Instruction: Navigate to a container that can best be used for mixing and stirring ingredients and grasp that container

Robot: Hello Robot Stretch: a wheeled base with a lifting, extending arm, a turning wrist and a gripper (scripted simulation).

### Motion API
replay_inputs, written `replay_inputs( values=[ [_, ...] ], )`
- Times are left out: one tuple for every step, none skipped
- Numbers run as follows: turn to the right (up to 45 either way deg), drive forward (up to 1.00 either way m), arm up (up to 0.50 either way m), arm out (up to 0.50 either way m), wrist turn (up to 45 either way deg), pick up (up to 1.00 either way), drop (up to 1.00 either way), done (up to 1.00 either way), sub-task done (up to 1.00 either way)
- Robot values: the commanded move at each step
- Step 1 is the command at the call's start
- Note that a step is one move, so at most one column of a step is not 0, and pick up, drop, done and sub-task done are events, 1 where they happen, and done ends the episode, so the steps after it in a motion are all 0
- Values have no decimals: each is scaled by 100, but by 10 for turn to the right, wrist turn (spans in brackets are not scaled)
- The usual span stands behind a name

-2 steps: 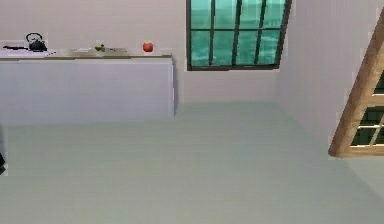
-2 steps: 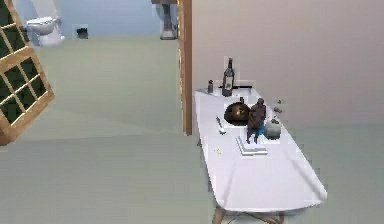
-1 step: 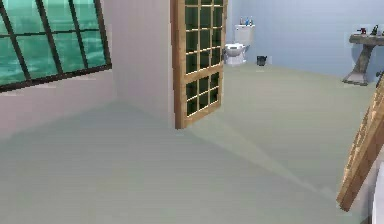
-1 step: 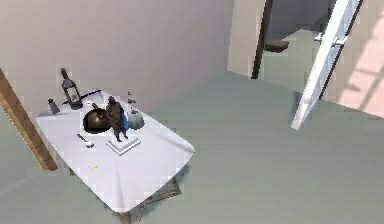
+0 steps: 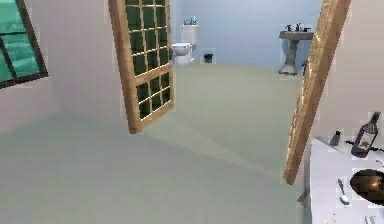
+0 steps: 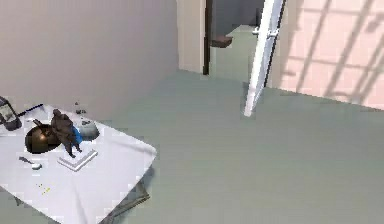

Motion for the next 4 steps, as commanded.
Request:
replay_inputs(
  values=[
    [0, 100, 0, 0, 0, 0, 0, 0, 0],
    [30, 0, 0, 0, 0, 0, 0, 0, 0],
    [0, 75, 0, 0, 0, 0, 0, 0, 0],
    [210, 0, 0, 0, 0, 0, 0, 0, 0]
  ],
)
